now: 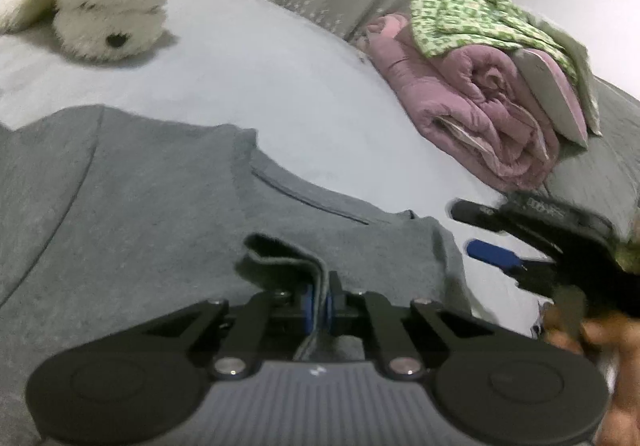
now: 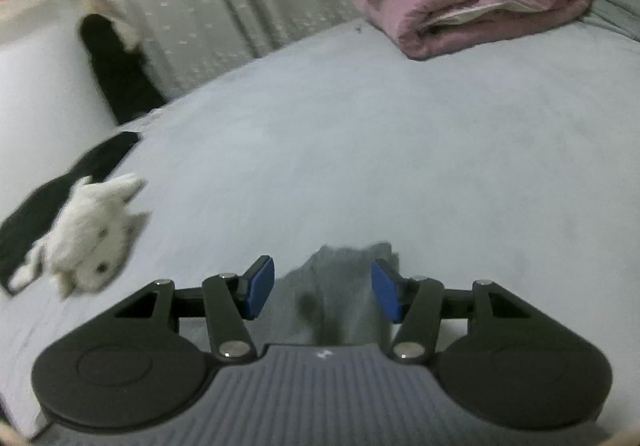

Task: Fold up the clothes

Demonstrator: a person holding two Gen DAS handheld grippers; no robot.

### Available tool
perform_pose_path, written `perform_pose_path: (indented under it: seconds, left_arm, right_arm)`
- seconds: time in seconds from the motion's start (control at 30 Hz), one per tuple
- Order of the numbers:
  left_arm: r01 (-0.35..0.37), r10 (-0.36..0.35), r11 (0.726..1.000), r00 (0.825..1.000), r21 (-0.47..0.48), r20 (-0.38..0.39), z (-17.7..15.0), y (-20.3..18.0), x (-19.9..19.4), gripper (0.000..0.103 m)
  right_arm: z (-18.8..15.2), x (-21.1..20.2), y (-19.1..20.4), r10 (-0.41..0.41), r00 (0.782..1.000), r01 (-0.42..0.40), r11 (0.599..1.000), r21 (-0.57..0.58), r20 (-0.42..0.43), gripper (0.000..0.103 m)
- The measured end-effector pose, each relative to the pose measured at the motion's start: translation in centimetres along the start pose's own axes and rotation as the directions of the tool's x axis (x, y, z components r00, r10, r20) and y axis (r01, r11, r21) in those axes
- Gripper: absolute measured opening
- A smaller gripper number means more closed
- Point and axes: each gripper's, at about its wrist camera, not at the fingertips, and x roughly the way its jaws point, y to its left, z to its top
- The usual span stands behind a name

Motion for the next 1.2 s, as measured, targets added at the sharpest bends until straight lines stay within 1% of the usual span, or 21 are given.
perform_pose_path:
  seconds: [0.13, 0.3, 0.37, 0.4, 0.47, 0.53, 0.67, 0.73, 0.8, 0.83, 0.9, 0.93, 0.97, 1.0, 1.03, 1.07, 1.1, 1.13, 1.17, 1.2]
  left_arm:
    - [0.018, -0.018, 0.999, 1.000, 0.027, 0.003, -0.1, -0.2, 0.0, 0.004]
    - [0.039, -0.039, 0.999, 0.999, 0.028, 0.003, -0.1, -0.1, 0.0, 0.004]
    - [0.046, -0.046, 0.999, 0.999, 0.024, 0.003, -0.1, 0.0, 0.1, 0.004]
    - [0.050, -0.050, 0.999, 0.999, 0.022, 0.003, -0.1, 0.0, 0.1, 0.004]
    - [0.057, -0.057, 0.998, 0.998, 0.022, 0.003, 0.0, 0.0, 0.2, 0.004]
    - [0.066, -0.066, 0.998, 0.998, 0.020, 0.006, 0.0, 0.1, 0.2, 0.004]
    - [0.083, -0.084, 0.996, 0.996, 0.020, 0.035, 0.1, 0.1, 0.0, 0.003]
    - [0.119, -0.120, 0.993, 0.991, 0.015, 0.065, 0.0, 0.1, -0.2, 0.003]
    - [0.147, -0.147, 0.989, 0.984, 0.008, 0.099, -0.1, 0.2, -0.3, 0.004]
    - [0.151, -0.151, 0.989, 0.983, 0.010, 0.103, -0.1, 0.1, -0.3, 0.004]
    - [0.137, -0.138, 0.990, 0.984, 0.015, 0.115, 0.0, 0.0, -0.4, 0.005]
    - [0.134, -0.135, 0.991, 0.984, 0.014, 0.113, 0.0, 0.0, -0.4, 0.010]
    - [0.140, -0.140, 0.990, 0.985, 0.001, 0.105, 0.1, 0.2, -0.2, 0.020]
    - [0.154, -0.152, 0.988, 0.984, -0.016, 0.095, 0.2, 0.4, -0.1, 0.026]
    - [0.166, -0.163, 0.986, 0.983, -0.033, 0.086, 0.2, 0.6, 0.0, 0.034]
    - [0.174, -0.170, 0.984, 0.982, -0.042, 0.086, 0.3, 0.7, 0.0, 0.036]
    - [0.181, -0.177, 0.982, 0.981, -0.049, 0.086, 0.3, 0.8, 0.0, 0.036]
    - [0.181, -0.176, 0.982, 0.980, -0.049, 0.087, 0.4, 0.8, -0.1, 0.036]
    - [0.181, -0.176, 0.982, 0.981, -0.049, 0.088, 0.4, 0.9, -0.2, 0.036]
    - [0.178, -0.174, 0.983, 0.981, -0.051, 0.084, 0.3, 0.9, -0.2, 0.036]
  right_arm:
    - [0.2, 1.8, 1.3, -0.102, 0.994, 0.102, 0.995, -0.008, -0.030, 0.056]
    - [-0.1, 2.9, 2.3, -0.192, 0.980, 0.190, 0.981, -0.037, -0.055, 0.043]
    - [-0.3, 3.2, 2.5, -0.206, 0.976, 0.203, 0.978, -0.052, -0.067, 0.031]
    - [-0.4, 3.2, 2.6, -0.212, 0.975, 0.208, 0.976, -0.062, -0.069, 0.028]
    - [-0.3, 3.6, 2.9, -0.226, 0.972, 0.220, 0.972, -0.083, -0.069, 0.019]
    - [-0.3, 3.5, 2.9, -0.239, 0.969, 0.233, 0.968, -0.096, -0.055, 0.011]
    - [-0.3, 3.0, 3.0, -0.266, 0.964, 0.264, 0.958, -0.109, -0.013, 0.010]
    - [-0.2, 2.4, 3.0, -0.289, 0.957, 0.291, 0.950, -0.113, 0.029, 0.010]
    - [0.0, 2.0, 2.8, -0.315, 0.947, 0.321, 0.940, -0.119, 0.066, 0.010]
    - [0.1, 2.0, 2.7, -0.330, 0.940, 0.338, 0.933, -0.125, 0.081, 0.010]
    - [0.2, 2.5, 2.4, -0.364, 0.927, 0.374, 0.917, -0.140, 0.091, 0.010]
    - [0.3, 2.8, 2.2, -0.379, 0.921, 0.388, 0.910, -0.145, 0.091, 0.010]
    - [0.4, 3.2, 2.0, -0.389, 0.917, 0.399, 0.905, -0.148, 0.091, 0.004]
    - [0.5, 3.5, 1.7, -0.408, 0.907, 0.420, 0.894, -0.157, 0.101, 0.003]
    - [0.6, 3.9, 1.4, -0.427, 0.897, 0.441, 0.882, -0.166, 0.112, 0.000]
    - [0.8, 4.1, 1.0, -0.437, 0.891, 0.452, 0.875, -0.170, 0.120, 0.000]
    - [1.0, 4.2, 0.4, -0.418, 0.901, 0.432, 0.888, -0.156, 0.116, 0.000]
    - [1.3, 4.0, -0.4, -0.384, 0.918, 0.394, 0.911, -0.124, 0.095, 0.000]
    - [1.6, 3.8, -1.0, -0.350, 0.934, 0.356, 0.930, -0.091, 0.075, 0.005]
    - [1.8, 3.4, -1.5, -0.321, 0.945, 0.324, 0.944, -0.066, 0.060, 0.007]
